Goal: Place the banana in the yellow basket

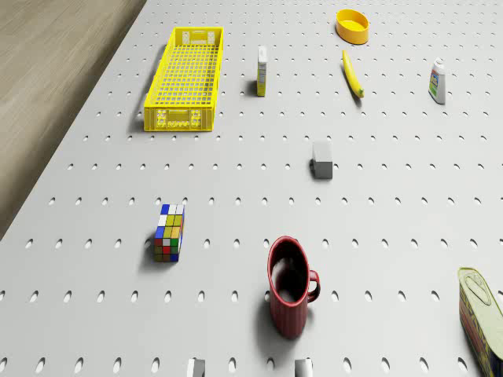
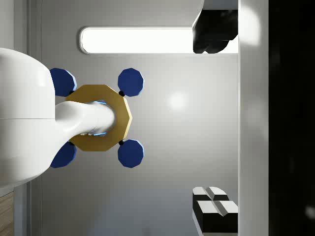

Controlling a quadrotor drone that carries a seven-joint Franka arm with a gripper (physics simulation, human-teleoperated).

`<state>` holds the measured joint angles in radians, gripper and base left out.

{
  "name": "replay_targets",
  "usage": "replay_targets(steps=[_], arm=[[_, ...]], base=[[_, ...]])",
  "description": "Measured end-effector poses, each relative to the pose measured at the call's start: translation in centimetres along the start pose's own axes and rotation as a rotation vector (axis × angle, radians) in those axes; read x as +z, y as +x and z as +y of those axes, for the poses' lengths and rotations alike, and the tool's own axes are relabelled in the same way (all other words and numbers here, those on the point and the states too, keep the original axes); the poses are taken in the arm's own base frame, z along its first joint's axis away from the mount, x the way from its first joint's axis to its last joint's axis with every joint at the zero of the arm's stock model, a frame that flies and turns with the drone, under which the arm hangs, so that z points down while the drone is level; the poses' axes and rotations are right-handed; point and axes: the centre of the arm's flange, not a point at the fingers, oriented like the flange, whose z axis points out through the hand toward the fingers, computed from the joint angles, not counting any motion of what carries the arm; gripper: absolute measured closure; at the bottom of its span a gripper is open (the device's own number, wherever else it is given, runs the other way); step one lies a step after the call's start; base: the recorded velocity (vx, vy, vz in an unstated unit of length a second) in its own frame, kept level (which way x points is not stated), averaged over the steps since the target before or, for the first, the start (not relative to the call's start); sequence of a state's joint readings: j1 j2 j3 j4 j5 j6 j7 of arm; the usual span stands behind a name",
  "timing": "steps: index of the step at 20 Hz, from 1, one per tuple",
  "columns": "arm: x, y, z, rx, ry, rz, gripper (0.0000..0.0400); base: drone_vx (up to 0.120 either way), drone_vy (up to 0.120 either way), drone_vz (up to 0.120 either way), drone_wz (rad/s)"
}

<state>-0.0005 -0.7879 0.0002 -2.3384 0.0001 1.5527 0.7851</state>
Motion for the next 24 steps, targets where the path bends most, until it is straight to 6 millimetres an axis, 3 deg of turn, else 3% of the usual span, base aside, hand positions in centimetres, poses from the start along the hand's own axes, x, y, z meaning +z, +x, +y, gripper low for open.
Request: replay_targets(steps=[4,12,24], arm=[[-3.0,-0.2,0.3,0.0,0.002,0.002,0.0],[-7.5,-0.1,0.1,0.0,0.007,0.007,0.0],[-9.2,0.0,0.0,0.0,0.013,0.013,0.0]], base=[[0.0,-0.07,0.0,0.0],[0.12,-0.12,0.0,0.0],[0.12,-0.12,0.0,0.0]])
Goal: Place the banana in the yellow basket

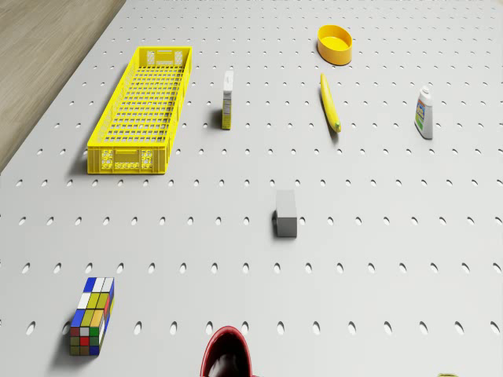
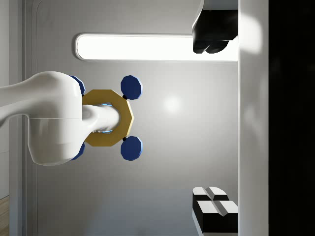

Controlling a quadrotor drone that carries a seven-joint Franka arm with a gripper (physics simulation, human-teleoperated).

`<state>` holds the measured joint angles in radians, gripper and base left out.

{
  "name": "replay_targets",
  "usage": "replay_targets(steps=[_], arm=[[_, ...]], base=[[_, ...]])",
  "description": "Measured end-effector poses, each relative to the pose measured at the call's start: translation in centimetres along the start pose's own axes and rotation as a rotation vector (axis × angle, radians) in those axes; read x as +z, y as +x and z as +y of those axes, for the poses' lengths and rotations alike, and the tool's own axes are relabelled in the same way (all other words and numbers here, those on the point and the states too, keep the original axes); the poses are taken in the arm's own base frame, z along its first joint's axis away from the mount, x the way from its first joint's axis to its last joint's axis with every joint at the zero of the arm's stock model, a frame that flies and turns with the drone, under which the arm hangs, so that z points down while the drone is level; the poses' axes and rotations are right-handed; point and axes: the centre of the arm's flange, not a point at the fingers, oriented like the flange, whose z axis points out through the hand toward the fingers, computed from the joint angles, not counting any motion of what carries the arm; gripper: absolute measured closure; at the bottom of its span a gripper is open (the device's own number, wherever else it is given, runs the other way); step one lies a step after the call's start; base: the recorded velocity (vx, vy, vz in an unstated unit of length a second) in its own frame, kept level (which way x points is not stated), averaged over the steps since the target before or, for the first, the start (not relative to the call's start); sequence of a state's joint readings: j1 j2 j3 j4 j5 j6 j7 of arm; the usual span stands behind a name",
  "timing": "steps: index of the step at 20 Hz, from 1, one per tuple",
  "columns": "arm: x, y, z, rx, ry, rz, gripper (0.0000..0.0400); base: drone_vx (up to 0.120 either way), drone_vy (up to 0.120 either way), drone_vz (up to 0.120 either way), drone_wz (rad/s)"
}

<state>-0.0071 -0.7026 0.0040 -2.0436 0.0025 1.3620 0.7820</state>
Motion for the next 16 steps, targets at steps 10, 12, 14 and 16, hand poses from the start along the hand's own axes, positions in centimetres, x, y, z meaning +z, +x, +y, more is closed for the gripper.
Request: replay_targets(steps=[10,12,14,16], arm=[[-0.12,-0.05,0.04,0.0,0.005,0.006,0.0],[-0.12,-0.06,0.04,0.0,0.005,0.007,0.0],[-0.12,-0.08,0.05,0.0,0.006,0.009,0.0],[-0.12,-0.1,0.05,0.0,0.007,0.011,0.0]], base=[[0.12,-0.12,0.0,0.0],[0.12,-0.12,0.0,0.0],[0.12,-0.12,0.0,0.0],[0.12,-0.12,0.0,0.0]])
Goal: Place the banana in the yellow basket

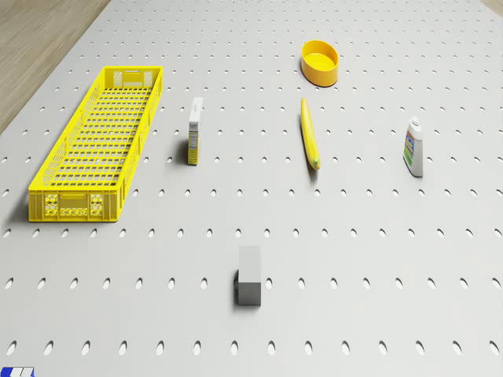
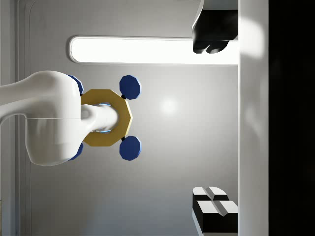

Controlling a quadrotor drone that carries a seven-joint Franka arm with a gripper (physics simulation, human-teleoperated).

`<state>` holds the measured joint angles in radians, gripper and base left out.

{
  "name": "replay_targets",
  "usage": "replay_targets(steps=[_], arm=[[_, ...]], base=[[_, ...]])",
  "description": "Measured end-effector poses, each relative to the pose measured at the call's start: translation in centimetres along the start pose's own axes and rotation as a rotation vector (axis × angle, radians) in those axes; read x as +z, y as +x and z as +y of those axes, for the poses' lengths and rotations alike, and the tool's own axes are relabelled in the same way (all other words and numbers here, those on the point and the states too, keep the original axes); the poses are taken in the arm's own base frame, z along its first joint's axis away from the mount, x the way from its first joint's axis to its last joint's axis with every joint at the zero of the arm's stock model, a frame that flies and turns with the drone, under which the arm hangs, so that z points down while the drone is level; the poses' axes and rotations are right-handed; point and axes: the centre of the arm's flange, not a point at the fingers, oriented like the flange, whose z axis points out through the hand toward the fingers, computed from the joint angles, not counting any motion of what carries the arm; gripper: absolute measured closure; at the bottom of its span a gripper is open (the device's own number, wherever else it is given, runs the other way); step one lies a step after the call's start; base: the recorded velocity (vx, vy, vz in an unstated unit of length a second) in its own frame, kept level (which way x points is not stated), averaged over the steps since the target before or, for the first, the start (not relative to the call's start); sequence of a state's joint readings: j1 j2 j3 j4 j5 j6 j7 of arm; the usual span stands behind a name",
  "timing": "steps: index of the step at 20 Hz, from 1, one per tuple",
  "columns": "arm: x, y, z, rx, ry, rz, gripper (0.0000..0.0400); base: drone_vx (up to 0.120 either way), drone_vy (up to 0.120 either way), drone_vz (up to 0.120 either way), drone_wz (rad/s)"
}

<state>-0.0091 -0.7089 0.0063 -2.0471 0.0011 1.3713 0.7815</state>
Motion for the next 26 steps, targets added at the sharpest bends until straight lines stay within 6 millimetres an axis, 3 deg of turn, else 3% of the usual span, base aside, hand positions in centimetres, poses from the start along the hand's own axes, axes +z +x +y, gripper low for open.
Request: replay_targets(steps=[5,18,26], arm=[[0.0,-0.1,0.0,0.0,0.0,0.006,0.0],[0.0,-0.5,-0.3,-0.001,-0.035,0.054,0.0],[0.3,-1.9,-1.6,-0.003,-0.164,0.192,0.0]], base=[[0.112,-0.12,0.0,0.0],[0.0,-0.12,0.0,0.0],[0.0,-0.12,-0.02,0.0]])
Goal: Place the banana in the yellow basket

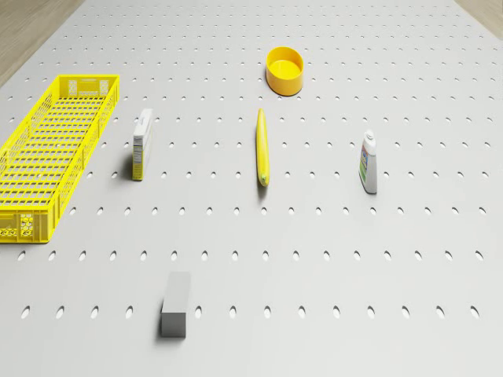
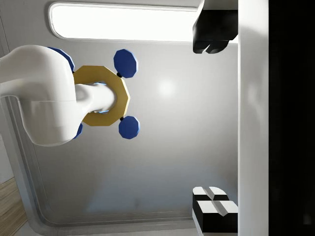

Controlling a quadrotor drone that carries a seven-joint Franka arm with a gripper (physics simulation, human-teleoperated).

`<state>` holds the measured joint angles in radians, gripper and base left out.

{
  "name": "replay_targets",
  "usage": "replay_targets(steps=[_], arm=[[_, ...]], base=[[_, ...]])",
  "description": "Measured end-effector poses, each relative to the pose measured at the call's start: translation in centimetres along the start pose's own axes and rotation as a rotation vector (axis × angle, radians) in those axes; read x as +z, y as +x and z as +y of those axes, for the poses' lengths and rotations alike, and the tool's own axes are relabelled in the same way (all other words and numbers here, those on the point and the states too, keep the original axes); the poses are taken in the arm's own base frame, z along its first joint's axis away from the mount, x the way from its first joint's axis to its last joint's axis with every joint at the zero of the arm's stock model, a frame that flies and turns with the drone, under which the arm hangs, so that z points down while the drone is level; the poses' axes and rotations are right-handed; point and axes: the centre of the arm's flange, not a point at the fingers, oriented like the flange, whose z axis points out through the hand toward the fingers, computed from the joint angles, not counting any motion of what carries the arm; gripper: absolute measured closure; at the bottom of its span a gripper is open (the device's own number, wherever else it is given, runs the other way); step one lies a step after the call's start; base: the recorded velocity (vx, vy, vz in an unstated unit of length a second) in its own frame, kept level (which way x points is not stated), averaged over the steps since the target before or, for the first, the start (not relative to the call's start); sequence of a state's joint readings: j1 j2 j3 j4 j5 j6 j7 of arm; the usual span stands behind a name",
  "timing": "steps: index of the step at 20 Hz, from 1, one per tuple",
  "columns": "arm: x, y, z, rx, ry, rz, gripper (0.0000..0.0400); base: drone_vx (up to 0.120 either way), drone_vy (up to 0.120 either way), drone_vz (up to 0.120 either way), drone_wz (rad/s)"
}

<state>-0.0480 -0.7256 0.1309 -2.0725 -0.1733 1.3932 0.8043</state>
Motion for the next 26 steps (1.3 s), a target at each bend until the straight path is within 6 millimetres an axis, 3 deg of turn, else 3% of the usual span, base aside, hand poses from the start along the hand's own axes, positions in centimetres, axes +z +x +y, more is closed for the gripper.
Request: replay_targets(steps=[3,7,10,13,16,19,26], arm=[[0.1,-1.2,-1.1,-0.003,-0.115,0.118,0.0],[1.5,-3.7,-3.6,-0.011,-0.38,0.385,0.0],[4.4,-5.9,-5.7,-0.02,-0.684,0.689,0.0],[9.2,-7.1,-6.8,-0.029,-1.048,1.051,0.0],[13.8,-6.7,-6.2,-0.038,-1.389,1.389,0.0],[16.8,-5.3,-4.8,-0.046,-1.643,1.64,0.0],[19.1,-3.2,-2.5,-0.062,-1.926,1.923,0.0]], base=[[0.0,-0.053,-0.08,0.0],[0.12,0.0,0.0,0.0],[0.12,0.0,-0.107,0.0],[0.12,0.0,-0.12,0.0],[0.12,0.0,-0.12,0.0],[0.12,0.0,-0.12,0.0],[0.046,0.0,-0.12,0.0]])
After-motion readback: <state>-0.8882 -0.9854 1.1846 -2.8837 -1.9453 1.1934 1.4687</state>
